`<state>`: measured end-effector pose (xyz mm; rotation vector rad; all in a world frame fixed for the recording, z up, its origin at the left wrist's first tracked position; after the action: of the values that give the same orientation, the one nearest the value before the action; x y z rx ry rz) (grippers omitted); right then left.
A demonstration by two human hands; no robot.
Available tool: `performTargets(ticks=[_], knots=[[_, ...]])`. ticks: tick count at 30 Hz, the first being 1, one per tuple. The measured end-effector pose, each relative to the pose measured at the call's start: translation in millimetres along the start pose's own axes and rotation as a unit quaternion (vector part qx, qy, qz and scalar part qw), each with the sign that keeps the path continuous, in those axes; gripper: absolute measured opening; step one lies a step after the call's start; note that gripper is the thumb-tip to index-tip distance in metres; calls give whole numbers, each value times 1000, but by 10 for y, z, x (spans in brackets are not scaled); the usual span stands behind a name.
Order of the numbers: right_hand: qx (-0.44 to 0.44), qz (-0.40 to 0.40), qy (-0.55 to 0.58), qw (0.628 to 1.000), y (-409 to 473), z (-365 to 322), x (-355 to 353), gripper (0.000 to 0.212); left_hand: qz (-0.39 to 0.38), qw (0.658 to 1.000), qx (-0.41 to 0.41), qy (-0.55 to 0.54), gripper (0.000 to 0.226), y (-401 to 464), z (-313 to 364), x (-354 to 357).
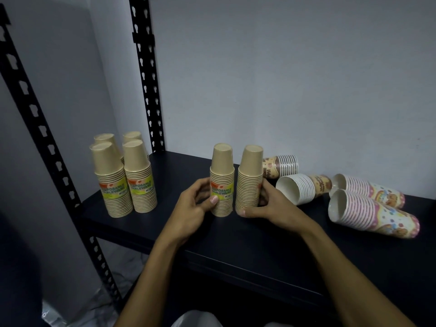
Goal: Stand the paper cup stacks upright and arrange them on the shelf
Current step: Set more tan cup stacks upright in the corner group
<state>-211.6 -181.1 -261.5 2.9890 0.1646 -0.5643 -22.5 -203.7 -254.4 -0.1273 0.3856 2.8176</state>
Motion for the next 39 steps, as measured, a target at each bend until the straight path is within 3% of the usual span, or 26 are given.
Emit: performTargets(ticks=[4,8,11,17,23,29,39], knots=[[-11,9,15,1000,-33,-9,-3,74,-26,1000,0,-3,44,-20,28,60],[-22,38,-8,999,-17,-15,-20,86,-29,1000,2,-4,44,-16,39,71],[-8,6,-3,1000,12,9,-19,96,-33,999,1,-6,44,-13,27,75],[-21,16,-3,1000,-30,-24,-20,66,-47,999,4,-12,43,-16,36,100],[-10,7,2,1000,-6,-21,-28,88,-54,998,2,-12,45,-25,38,106],[-15,4,14,1000,-55,-24,-36,63,-65,998,-3,-5,54,-47,70,146],[-18,33,28,999,-56,-14,-91,82,-57,997,22,46,56,-44,89,145]])
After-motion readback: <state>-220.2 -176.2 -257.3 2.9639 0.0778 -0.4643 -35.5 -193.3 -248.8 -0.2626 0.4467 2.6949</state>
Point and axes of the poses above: each hand's wrist, its own y-axis towards the middle knuckle, its own x-axis out of the palm, z = x × y, the point moved 10 cm from there along y, towards the middle knuckle, and after that the axes turned 1 degree about z, right-handed, at the moved point
